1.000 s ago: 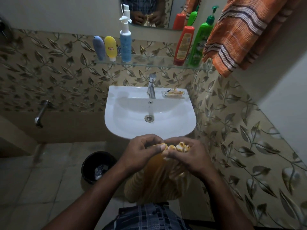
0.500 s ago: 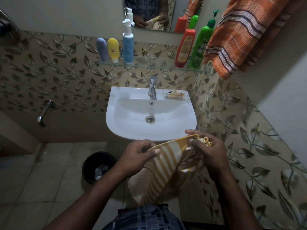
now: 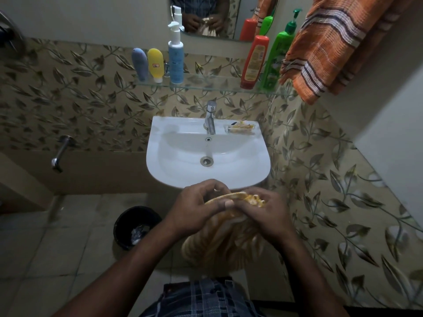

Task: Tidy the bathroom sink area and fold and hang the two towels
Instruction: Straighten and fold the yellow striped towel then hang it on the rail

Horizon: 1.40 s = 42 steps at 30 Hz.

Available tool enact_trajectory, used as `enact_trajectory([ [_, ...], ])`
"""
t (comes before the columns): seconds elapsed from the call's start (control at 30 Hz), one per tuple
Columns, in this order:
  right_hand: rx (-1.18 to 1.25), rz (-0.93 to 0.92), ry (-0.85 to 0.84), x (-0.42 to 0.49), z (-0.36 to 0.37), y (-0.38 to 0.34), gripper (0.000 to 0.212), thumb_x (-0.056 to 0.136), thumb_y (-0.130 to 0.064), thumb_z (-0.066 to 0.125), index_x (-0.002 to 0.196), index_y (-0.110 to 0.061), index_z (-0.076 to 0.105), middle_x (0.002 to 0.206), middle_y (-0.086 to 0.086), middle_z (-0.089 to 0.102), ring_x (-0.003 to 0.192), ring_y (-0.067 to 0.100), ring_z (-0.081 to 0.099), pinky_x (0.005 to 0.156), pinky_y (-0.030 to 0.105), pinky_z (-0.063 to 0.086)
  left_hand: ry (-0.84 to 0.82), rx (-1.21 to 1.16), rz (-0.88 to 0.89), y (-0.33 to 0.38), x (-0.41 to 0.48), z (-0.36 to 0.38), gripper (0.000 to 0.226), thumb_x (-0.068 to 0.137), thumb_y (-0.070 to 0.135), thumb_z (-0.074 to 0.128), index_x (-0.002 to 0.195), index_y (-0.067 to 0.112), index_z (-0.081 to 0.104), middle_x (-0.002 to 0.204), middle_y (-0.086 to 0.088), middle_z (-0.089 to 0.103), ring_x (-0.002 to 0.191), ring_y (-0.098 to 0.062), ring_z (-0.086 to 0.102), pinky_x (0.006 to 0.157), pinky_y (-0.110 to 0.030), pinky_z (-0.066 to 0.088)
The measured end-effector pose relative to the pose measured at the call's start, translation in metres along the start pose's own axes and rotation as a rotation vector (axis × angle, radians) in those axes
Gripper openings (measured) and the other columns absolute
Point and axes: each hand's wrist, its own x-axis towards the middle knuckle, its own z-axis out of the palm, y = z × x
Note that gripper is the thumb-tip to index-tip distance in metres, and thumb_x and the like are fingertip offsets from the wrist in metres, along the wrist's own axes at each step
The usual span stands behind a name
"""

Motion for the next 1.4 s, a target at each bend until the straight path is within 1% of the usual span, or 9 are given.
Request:
enact_trajectory([
  [0.17,0.258,0.064,0.218,0.001,-0.032,0.004,0.018,0.07,-0.024,0.08,0.084,-0.013,0.081,0.091,0.007,0.077,0.08,0.019,0.07,0.074,0.031,0.053,-0.056,0.166,-0.071,-0.013,-0.009,-0.012,0.015,0.084,0.033,0.074,0.09,0.023,0.083,0.089,0.006,0.079,0.087,-0.016,0.074,0.085,-0.048,0.059],
  [0.33,0.224,0.03,0.059,-0.004,-0.026,0.002,0.021,0.077,-0.014,0.073,0.098,-0.012,0.076,0.1,-0.004,0.082,0.083,0.012,0.075,0.069,0.025,0.059,0.036,0.19,-0.012,-0.002,-0.008,-0.019,0.021,0.086,0.034,0.069,0.094,0.02,0.083,0.089,0.002,0.074,0.088,-0.019,0.069,0.082,-0.043,0.056],
  [0.53,-0.089,-0.02,-0.169,-0.011,0.022,-0.014,0.045,0.071,-0.06,0.086,0.106,-0.035,0.075,0.098,-0.014,0.077,0.088,0.007,0.074,0.074,0.031,0.06,0.096,0.179,0.075,0.018,0.0,-0.006,0.009,0.081,0.027,0.072,0.087,0.024,0.078,0.08,0.008,0.075,0.074,-0.013,0.07,0.068,-0.037,0.057],
  [0.63,-0.145,-0.057,-0.106,-0.01,0.024,-0.017,0.031,0.079,-0.053,0.076,0.101,-0.032,0.082,0.087,-0.016,0.078,0.078,0.005,0.073,0.07,0.037,0.06,0.099,0.255,0.112,0.016,0.003,-0.013,0.007,0.08,0.029,0.08,0.084,0.026,0.075,0.075,0.013,0.071,0.069,-0.003,0.063,0.065,-0.027,0.049],
  [0.83,-0.163,-0.025,0.066,-0.009,0.009,-0.011,0.023,0.078,-0.051,0.07,0.085,-0.032,0.081,0.079,-0.018,0.076,0.07,0.002,0.071,0.063,0.026,0.055,-0.075,0.617,0.089,0.008,0.008,-0.03,0.01,0.089,0.028,0.083,0.098,0.026,0.083,0.083,0.01,0.066,0.083,-0.015,0.064,0.076,-0.036,0.053],
  [0.97,-0.219,-0.05,0.104,-0.014,0.02,-0.014,0.028,0.079,-0.053,0.068,0.091,-0.031,0.081,0.078,-0.019,0.076,0.068,0.001,0.07,0.061,0.031,0.055,0.051,0.438,-0.114,0.01,0.01,-0.023,0.017,0.093,0.045,0.067,0.091,0.031,0.077,0.061,0.018,0.066,0.06,-0.005,0.062,0.064,-0.03,0.053],
  [1.1,-0.298,-0.077,0.175,-0.016,0.028,-0.016,0.03,0.082,-0.054,0.067,0.091,-0.028,0.08,0.073,-0.013,0.074,0.063,0.004,0.068,0.058,0.036,0.054,-0.095,-0.094,-0.466,0.015,0.009,-0.016,0.047,0.101,0.068,0.053,0.098,0.028,0.077,0.072,-0.009,0.076,0.051,-0.021,0.068,0.046,-0.022,0.048],
  [1.27,-0.365,-0.132,0.187,-0.02,0.04,-0.019,0.026,0.085,-0.056,0.071,0.093,-0.032,0.079,0.068,-0.018,0.07,0.06,0.0,0.065,0.052,0.025,0.047,0.004,-0.126,-0.542,0.012,0.015,-0.011,0.04,0.087,0.049,0.082,0.072,0.013,0.077,0.066,-0.011,0.073,0.057,-0.026,0.071,0.063,-0.038,0.06],
  [1.4,-0.328,-0.114,0.137,-0.022,0.041,-0.021,0.033,0.081,-0.063,0.078,0.086,-0.031,0.077,0.068,-0.017,0.07,0.063,0.002,0.066,0.055,0.027,0.05,0.232,0.298,-0.333,0.012,0.021,-0.017,0.019,0.078,0.041,0.075,0.066,0.027,0.077,0.059,0.008,0.073,0.06,-0.011,0.072,0.067,-0.031,0.061],
])
